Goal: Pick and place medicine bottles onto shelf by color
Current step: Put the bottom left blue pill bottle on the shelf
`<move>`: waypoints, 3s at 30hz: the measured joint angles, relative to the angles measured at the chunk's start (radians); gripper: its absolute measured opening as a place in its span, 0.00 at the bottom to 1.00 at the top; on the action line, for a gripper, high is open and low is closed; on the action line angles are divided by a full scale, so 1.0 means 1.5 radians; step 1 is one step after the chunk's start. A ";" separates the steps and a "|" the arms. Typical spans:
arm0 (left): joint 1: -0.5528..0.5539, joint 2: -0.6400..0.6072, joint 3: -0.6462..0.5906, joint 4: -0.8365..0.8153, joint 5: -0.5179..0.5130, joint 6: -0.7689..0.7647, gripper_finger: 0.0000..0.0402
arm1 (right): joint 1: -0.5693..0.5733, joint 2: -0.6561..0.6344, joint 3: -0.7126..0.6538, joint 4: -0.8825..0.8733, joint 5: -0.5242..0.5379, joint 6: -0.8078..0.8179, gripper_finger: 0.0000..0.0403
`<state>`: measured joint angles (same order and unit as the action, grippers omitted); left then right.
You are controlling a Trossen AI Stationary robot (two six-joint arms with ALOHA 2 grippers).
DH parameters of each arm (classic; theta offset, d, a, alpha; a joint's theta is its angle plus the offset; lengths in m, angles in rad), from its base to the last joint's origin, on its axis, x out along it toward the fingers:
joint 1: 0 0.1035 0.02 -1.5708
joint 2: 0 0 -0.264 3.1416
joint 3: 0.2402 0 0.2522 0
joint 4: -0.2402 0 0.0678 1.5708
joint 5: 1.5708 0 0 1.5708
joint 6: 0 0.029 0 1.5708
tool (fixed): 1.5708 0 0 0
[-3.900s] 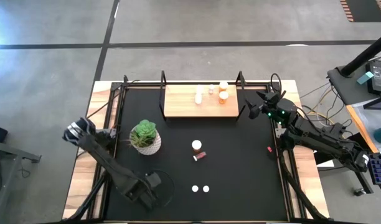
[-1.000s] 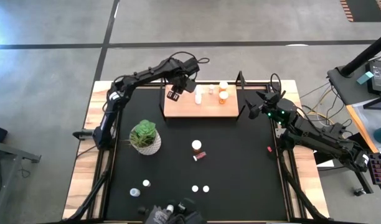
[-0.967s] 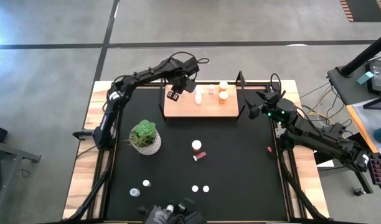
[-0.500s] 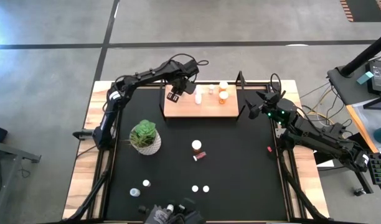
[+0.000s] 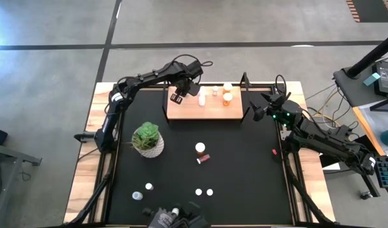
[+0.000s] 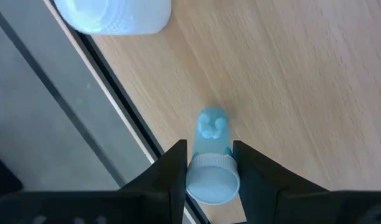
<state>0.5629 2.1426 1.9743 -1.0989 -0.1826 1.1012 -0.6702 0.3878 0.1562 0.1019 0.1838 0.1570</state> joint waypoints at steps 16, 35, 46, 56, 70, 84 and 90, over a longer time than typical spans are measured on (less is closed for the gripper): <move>0.000 0.000 0.000 0.008 0.009 0.002 0.29 | 0.000 0.000 0.000 0.000 0.000 0.000 0.94; 0.000 0.000 -0.027 0.014 0.014 -0.049 0.30 | 0.000 0.000 0.000 0.000 0.000 0.000 0.94; 0.000 -0.001 -0.031 0.024 0.014 -0.050 0.30 | 0.000 0.000 0.000 0.000 0.000 0.000 0.94; 0.000 -0.001 -0.030 0.024 0.014 -0.065 0.30 | 0.000 0.000 0.000 0.000 0.000 0.000 0.94; 0.000 -0.001 -0.029 0.043 0.016 -0.127 0.30 | 0.000 0.000 0.000 0.000 0.000 0.000 0.94; 0.001 -0.001 -0.028 0.046 0.038 -0.190 0.36 | 0.000 0.000 0.000 0.000 0.000 0.000 0.94; 0.000 -0.001 -0.028 0.054 0.038 -0.189 0.41 | 0.000 0.000 0.000 0.000 0.000 0.000 0.94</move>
<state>0.5629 2.1407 1.9327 -1.0186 -0.1249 0.8173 -0.6702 0.3876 0.1562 0.1020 0.1839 0.1570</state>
